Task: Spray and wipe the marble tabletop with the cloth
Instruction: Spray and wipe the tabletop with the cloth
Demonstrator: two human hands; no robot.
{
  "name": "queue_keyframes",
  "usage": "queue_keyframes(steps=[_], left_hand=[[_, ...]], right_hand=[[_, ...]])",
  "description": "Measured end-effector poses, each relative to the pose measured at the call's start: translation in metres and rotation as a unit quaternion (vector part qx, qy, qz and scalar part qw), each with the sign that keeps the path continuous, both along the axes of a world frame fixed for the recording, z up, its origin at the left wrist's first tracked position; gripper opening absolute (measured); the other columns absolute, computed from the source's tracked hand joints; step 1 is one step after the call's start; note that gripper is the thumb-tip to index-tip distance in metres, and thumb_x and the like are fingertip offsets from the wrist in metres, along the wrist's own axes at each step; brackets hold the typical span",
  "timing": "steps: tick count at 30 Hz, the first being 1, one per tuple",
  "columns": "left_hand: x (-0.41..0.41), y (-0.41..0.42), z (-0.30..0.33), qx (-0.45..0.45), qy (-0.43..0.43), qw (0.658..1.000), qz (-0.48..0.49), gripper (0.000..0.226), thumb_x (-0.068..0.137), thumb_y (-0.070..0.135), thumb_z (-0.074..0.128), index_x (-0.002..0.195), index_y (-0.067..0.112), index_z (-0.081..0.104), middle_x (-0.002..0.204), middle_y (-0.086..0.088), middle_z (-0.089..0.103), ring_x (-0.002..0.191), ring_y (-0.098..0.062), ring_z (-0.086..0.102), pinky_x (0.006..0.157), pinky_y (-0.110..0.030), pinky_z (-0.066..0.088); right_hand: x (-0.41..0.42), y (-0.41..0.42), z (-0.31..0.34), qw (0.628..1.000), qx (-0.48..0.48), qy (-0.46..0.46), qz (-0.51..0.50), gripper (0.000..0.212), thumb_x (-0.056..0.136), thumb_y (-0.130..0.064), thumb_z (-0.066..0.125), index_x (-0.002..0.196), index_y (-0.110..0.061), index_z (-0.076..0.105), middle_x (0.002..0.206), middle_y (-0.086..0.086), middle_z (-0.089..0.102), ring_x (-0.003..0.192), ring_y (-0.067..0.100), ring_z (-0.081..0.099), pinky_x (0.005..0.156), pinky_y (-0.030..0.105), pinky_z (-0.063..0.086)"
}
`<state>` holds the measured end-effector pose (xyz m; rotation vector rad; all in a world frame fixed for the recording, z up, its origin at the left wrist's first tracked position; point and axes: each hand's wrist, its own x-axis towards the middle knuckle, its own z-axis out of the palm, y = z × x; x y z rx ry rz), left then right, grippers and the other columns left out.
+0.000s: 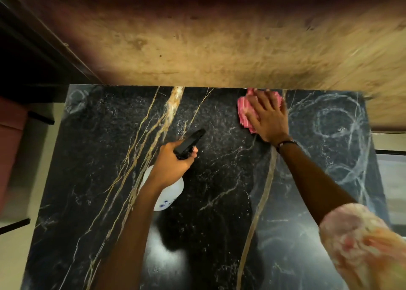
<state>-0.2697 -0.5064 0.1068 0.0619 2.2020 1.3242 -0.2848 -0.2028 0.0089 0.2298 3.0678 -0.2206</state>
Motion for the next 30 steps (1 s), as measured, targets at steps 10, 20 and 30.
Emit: queue_keyframes(steps=[10,20,30], left_hand=[[0.01,0.035,0.002,0.013,-0.016,0.999,0.025,0.022,0.083,-0.003,0.058,0.082,0.017,0.067,0.087,-0.008,0.069,0.051,0.002,0.054,0.051,-0.016,0.039],[0.042,0.062,0.007,0.028,-0.041,0.999,0.012,0.029,0.083,-0.008,0.056,0.082,0.019,0.066,0.087,-0.007,0.069,0.053,0.005,0.057,0.056,-0.015,0.039],[0.07,0.076,0.011,0.024,-0.04,0.999,0.028,0.021,0.083,-0.009,0.054,0.091,0.006,0.068,0.088,-0.01,0.068,0.052,0.005,0.056,0.048,-0.007,0.039]], right_hand=[[0.006,-0.037,-0.003,0.991,0.001,0.01,0.134,0.057,0.096,-0.056,0.022,0.145,-0.03,0.036,0.154,0.002,0.033,0.145,0.031,0.022,0.114,0.065,0.01],[-0.01,0.047,0.005,0.997,-0.023,-0.018,-0.069,0.064,0.093,-0.059,0.018,0.148,-0.03,0.029,0.156,0.001,0.029,0.145,0.034,0.018,0.113,0.064,0.01],[0.068,0.054,-0.003,0.987,0.026,-0.014,0.158,0.063,0.096,-0.062,0.011,0.147,-0.032,0.034,0.155,-0.002,0.033,0.145,0.027,0.022,0.116,0.059,0.013]])
